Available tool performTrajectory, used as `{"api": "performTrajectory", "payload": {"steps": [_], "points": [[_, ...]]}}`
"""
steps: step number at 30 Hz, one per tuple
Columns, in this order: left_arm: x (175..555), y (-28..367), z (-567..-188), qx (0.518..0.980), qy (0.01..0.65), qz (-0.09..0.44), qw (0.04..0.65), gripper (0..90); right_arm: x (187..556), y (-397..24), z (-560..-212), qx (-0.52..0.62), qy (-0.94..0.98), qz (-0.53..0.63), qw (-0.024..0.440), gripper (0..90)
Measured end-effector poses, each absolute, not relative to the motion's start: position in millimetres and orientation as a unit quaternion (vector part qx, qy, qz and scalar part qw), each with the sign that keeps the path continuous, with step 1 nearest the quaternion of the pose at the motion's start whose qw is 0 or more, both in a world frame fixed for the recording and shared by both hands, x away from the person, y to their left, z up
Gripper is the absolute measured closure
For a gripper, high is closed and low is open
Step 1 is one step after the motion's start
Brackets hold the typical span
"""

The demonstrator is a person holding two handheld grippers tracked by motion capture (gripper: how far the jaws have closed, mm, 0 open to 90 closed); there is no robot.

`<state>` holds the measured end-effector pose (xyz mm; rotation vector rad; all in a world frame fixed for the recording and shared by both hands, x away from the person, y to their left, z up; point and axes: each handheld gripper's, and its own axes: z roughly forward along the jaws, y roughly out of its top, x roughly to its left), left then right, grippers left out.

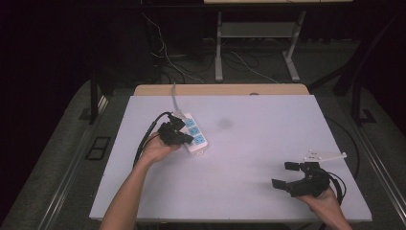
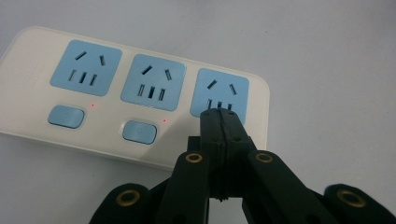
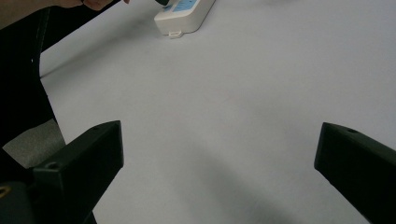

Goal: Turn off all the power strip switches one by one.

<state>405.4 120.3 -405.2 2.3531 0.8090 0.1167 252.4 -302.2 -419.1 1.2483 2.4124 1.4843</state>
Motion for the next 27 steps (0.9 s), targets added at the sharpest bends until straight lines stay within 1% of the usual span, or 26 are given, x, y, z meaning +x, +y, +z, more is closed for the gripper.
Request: {"api": "performTrajectory", "payload": {"steps": [4,27], "points": [[406.1,119.0,-407.8,0.897,0.307,0.043,0.314,89.2,252.4,-302.6,-418.9,0.404,0.778,0.480,0.024,1.0],[407.0,124.6,-411.9,0.888,0.315,0.034,0.334,89.8,251.5,-304.8,-417.6,0.405,0.778,0.479,0.030,1.1]]}}
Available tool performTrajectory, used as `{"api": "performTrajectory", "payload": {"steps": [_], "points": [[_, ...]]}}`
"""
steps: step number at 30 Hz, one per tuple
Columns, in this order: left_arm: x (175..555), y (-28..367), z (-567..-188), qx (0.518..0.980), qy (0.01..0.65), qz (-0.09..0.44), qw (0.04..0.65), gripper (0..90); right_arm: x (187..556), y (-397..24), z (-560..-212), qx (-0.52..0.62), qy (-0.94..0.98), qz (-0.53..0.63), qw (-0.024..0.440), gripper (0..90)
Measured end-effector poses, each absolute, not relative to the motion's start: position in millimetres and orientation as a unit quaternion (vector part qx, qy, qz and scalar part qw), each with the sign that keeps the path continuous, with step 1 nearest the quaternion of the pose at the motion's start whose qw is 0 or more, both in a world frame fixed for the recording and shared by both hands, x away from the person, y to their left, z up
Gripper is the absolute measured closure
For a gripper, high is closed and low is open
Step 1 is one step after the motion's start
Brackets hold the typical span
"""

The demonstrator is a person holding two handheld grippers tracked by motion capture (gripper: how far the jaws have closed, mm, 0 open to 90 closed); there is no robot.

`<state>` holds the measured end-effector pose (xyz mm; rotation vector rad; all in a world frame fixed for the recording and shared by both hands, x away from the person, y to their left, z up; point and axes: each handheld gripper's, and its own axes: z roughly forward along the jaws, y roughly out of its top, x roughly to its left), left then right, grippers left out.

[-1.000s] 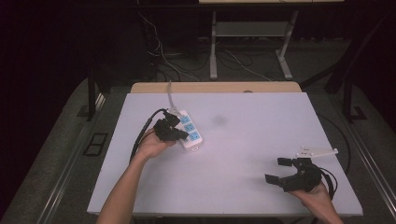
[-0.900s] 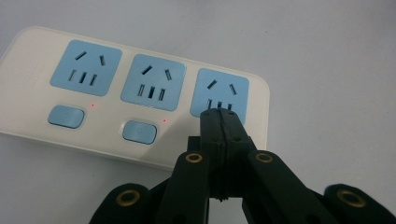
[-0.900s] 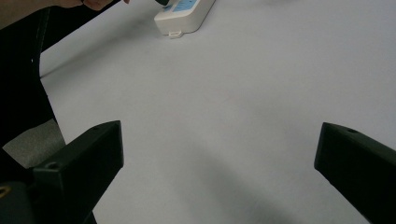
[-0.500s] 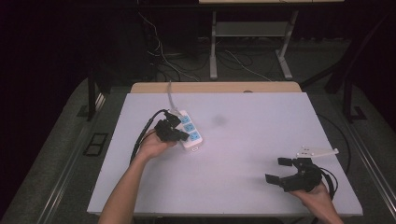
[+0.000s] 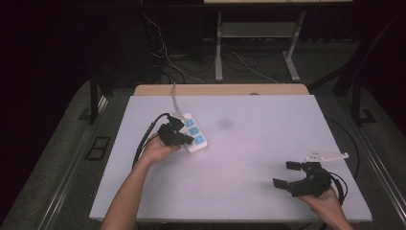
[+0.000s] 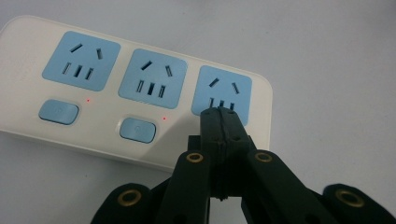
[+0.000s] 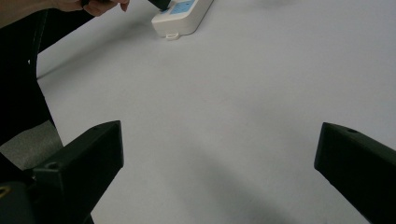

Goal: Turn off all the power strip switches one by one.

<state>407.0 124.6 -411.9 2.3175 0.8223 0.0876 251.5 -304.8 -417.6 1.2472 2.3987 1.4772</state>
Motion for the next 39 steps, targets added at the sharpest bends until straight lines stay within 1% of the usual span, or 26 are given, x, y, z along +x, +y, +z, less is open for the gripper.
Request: {"api": "performTrajectory", "payload": {"steps": [8,22,28,39], "points": [[406.0,123.1,-412.3,0.889,0.314,0.038,0.330,89.8,250.8,-304.6,-416.9,0.405,0.778,0.480,0.031,1.0],[408.4,124.2,-411.9,0.884,0.328,0.025,0.331,89.5,252.1,-305.2,-418.0,0.405,0.778,0.480,0.031,1.0],[405.7,124.7,-409.7,0.882,0.326,0.043,0.339,89.4,252.0,-305.6,-418.0,0.407,0.777,0.480,0.030,1.1],[407.9,130.5,-407.5,0.878,0.331,0.043,0.343,89.4,252.8,-306.8,-419.5,0.409,0.777,0.478,0.029,1.0]]}}
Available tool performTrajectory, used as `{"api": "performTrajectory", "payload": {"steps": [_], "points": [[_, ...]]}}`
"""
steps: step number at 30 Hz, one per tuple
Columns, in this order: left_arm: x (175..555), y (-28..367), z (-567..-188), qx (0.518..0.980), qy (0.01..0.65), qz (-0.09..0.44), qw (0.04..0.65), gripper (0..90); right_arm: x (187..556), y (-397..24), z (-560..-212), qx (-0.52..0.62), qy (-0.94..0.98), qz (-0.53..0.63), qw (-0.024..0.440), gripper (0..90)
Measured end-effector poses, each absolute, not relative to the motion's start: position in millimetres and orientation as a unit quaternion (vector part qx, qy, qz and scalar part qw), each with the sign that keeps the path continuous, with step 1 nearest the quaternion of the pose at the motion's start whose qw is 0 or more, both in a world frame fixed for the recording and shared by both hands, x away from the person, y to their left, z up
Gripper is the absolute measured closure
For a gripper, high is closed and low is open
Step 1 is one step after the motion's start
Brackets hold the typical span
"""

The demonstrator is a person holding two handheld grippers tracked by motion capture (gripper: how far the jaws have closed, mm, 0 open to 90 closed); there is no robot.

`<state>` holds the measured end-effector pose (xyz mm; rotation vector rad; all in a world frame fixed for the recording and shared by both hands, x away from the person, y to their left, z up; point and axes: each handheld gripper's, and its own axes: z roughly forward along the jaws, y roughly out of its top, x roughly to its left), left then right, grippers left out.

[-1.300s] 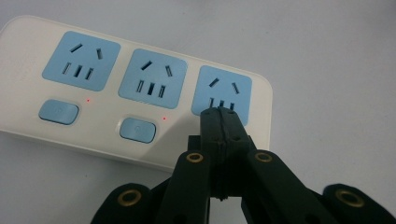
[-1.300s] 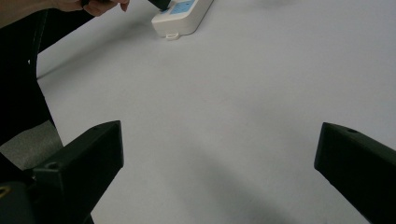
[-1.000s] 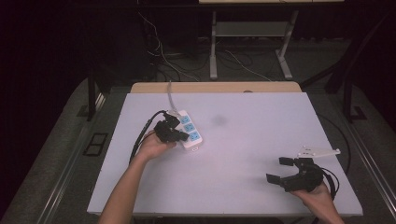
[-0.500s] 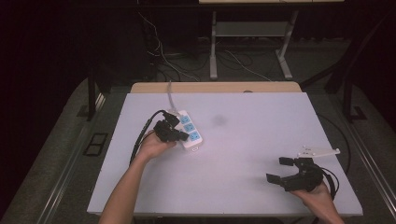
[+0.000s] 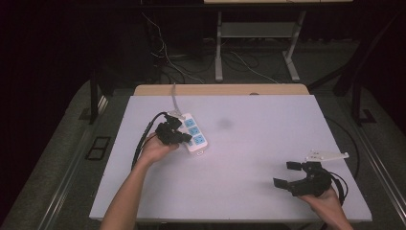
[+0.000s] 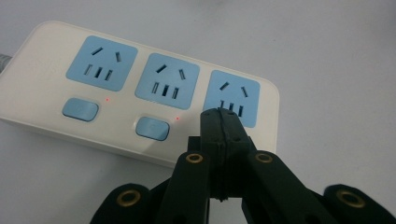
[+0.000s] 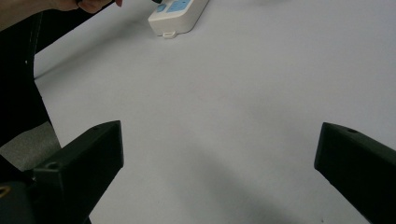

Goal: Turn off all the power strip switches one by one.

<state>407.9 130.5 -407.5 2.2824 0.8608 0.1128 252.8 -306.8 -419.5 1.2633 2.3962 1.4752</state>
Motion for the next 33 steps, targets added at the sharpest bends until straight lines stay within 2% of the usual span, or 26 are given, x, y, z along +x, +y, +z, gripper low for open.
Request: {"api": "performTrajectory", "payload": {"steps": [33], "points": [[431.9,135.7,-391.8,0.879,0.339,0.053,0.330,89.4,253.6,-306.7,-420.2,0.410,0.778,0.476,0.026,1.0]]}}
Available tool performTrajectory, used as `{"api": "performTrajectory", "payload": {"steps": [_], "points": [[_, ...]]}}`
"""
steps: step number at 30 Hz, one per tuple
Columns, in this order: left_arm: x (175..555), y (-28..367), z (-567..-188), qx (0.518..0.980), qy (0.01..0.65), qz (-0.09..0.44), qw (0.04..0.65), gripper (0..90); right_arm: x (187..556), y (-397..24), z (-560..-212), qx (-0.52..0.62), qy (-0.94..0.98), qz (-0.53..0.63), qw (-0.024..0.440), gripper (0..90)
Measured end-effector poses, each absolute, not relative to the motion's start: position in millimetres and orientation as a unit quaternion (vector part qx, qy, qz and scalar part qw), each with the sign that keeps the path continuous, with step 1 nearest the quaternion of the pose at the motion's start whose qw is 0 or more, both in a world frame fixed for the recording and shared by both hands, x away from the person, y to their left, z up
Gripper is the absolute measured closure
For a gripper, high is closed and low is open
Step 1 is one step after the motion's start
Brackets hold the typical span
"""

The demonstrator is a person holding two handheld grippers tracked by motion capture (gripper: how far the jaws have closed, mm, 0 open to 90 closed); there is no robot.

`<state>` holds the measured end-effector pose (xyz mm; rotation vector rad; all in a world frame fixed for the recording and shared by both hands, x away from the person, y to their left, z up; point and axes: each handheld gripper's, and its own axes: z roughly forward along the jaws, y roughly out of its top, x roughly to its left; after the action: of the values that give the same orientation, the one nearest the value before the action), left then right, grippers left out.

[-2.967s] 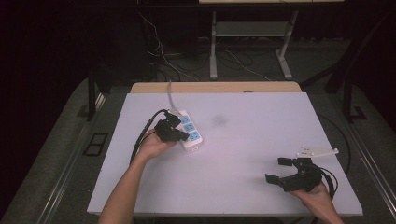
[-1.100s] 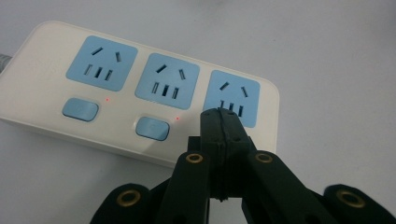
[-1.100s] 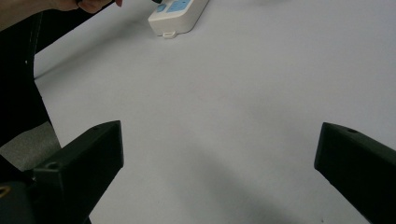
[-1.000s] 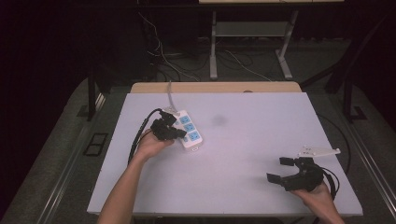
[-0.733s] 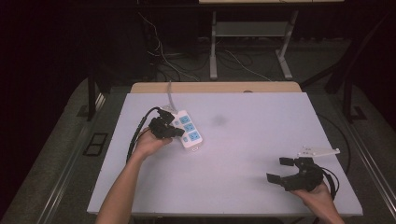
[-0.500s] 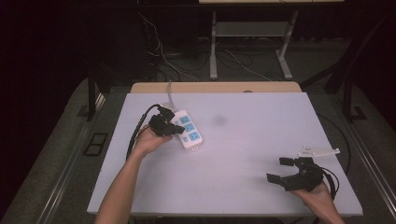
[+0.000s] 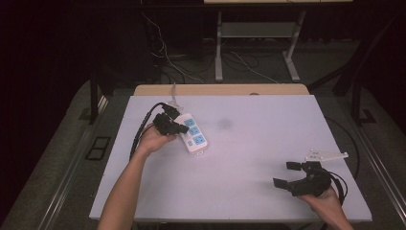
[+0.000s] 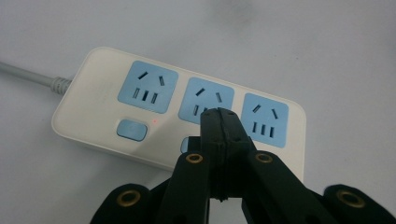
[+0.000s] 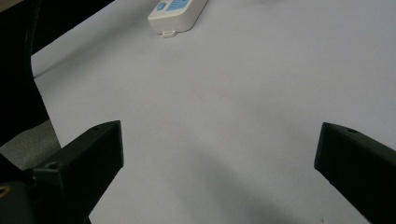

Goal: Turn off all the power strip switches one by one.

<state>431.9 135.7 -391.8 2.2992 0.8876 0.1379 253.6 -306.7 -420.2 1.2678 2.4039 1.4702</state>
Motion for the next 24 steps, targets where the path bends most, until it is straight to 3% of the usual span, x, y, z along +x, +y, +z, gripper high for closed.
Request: {"api": "performTrajectory", "payload": {"steps": [24], "points": [[440.9,136.0,-407.7,0.881,0.350,0.054,0.313,89.4,253.7,-306.3,-420.3,0.409,0.779,0.474,0.025,1.0]]}}
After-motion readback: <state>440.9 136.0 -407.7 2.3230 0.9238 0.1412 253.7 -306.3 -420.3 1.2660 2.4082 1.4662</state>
